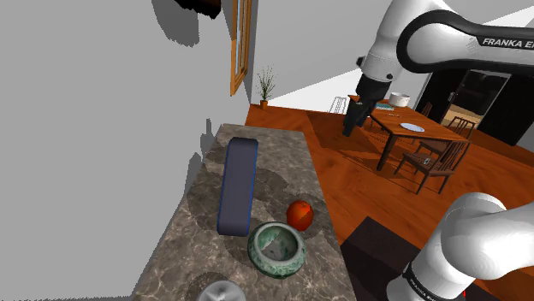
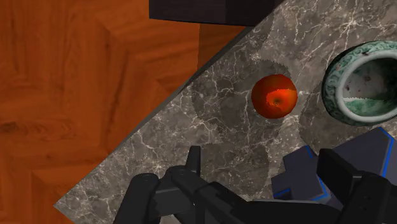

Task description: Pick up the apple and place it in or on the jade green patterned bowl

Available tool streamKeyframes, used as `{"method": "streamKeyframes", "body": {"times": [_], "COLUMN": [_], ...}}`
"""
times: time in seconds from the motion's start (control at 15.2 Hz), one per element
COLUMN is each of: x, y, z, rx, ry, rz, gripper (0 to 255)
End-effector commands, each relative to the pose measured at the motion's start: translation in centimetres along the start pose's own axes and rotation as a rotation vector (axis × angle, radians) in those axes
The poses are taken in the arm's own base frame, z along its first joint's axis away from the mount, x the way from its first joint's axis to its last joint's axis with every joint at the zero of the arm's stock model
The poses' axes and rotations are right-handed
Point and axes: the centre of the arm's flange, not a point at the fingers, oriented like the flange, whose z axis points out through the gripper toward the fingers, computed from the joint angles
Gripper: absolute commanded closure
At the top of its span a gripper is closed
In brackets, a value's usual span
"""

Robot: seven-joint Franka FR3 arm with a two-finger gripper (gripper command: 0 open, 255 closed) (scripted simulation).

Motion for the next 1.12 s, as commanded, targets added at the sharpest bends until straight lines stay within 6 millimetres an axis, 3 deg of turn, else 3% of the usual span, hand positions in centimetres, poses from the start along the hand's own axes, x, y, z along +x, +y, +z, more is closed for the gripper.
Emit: {"method": "streamKeyframes", "body": {"times": [0.0, 1.06], "x": [0.0, 4.1], "y": [0.0, -5.9], "z": [0.0, 19.8], "rx": [0.000, 0.096], "ry": [0.000, -0.089], "rz": [0.000, -0.136], "gripper": [0, 0]}}
